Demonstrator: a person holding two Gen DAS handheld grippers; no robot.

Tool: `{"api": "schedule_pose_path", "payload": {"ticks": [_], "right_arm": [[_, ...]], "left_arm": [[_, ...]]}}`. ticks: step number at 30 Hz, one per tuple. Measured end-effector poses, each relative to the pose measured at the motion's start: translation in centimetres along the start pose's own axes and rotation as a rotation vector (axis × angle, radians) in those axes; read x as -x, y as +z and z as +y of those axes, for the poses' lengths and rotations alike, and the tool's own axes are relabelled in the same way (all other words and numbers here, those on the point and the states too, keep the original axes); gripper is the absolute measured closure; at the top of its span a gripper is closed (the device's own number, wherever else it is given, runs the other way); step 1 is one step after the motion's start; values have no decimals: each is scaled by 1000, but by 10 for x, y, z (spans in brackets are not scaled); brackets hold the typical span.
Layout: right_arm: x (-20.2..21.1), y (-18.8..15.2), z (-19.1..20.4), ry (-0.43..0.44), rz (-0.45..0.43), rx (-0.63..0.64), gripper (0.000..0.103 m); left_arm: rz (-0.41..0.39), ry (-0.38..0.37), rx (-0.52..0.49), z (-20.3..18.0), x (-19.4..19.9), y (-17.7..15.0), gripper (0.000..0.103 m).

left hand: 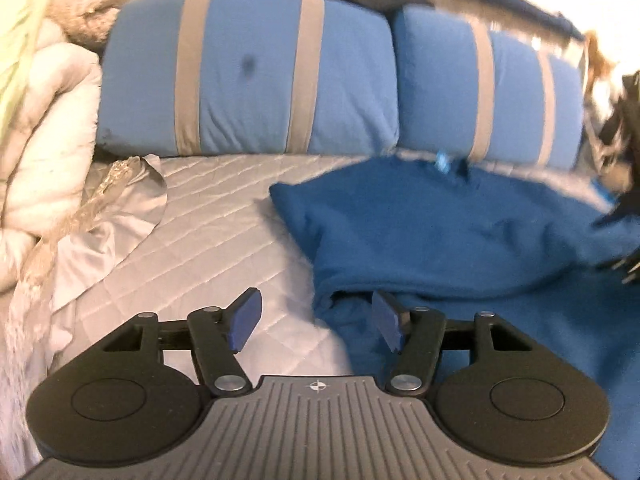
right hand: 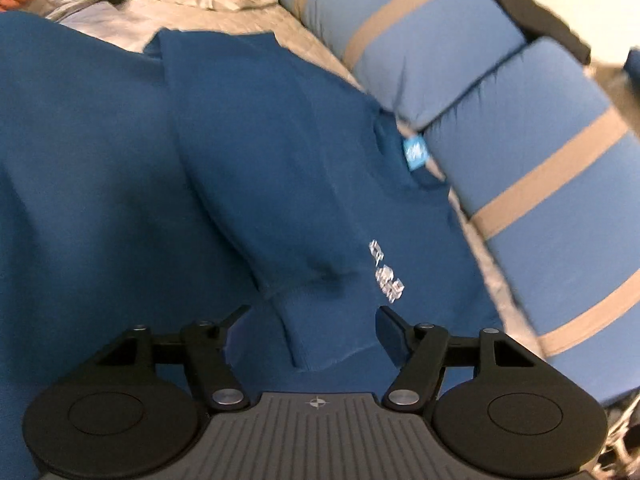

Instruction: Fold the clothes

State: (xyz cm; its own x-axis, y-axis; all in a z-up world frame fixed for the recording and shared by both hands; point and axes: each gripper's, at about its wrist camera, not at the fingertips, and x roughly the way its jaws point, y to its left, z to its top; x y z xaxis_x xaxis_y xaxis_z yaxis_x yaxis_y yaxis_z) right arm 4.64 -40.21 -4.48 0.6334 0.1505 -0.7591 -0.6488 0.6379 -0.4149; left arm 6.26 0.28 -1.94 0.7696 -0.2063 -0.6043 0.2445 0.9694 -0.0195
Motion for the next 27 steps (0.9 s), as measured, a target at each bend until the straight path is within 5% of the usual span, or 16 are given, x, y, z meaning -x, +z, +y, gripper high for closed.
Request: {"api": "schedule_pose_path", "payload": {"ticks": [2, 5, 7, 13, 15, 19, 21, 24, 27], "right_arm": [[-13, -4, -2, 17, 19, 1, 43], [-24, -9, -1, 18, 45, 19, 79], [-24, -9, 2, 0, 49, 40, 89], [11, -10, 9, -163, 25, 205, 88], [21, -17, 7, -169, 24, 183, 79], [39, -35, -2, -173, 8, 60, 33], [50, -44, -10, -184, -8, -51, 30], [67, -57, -20, -211, -52, -188, 5], [85, -70, -27, -241, -90, -301, 1]], "left_arm": [[-26, -27, 16, -2, 16, 0, 38], [-54, -53, 31, -7, 36, 0, 36], [-65, -56, 28, -11, 45, 0, 36], [-87, -72, 28, -22, 63, 2, 36], [-89, -87, 40, -26, 65, 3, 36], [-90, -98, 32, -41, 66, 2, 36], [-71, -89, 21, -50, 63, 2, 36], [-51, -101, 4, -61, 60, 2, 36], [-50, -114, -9, -69, 59, 2, 36]]}}
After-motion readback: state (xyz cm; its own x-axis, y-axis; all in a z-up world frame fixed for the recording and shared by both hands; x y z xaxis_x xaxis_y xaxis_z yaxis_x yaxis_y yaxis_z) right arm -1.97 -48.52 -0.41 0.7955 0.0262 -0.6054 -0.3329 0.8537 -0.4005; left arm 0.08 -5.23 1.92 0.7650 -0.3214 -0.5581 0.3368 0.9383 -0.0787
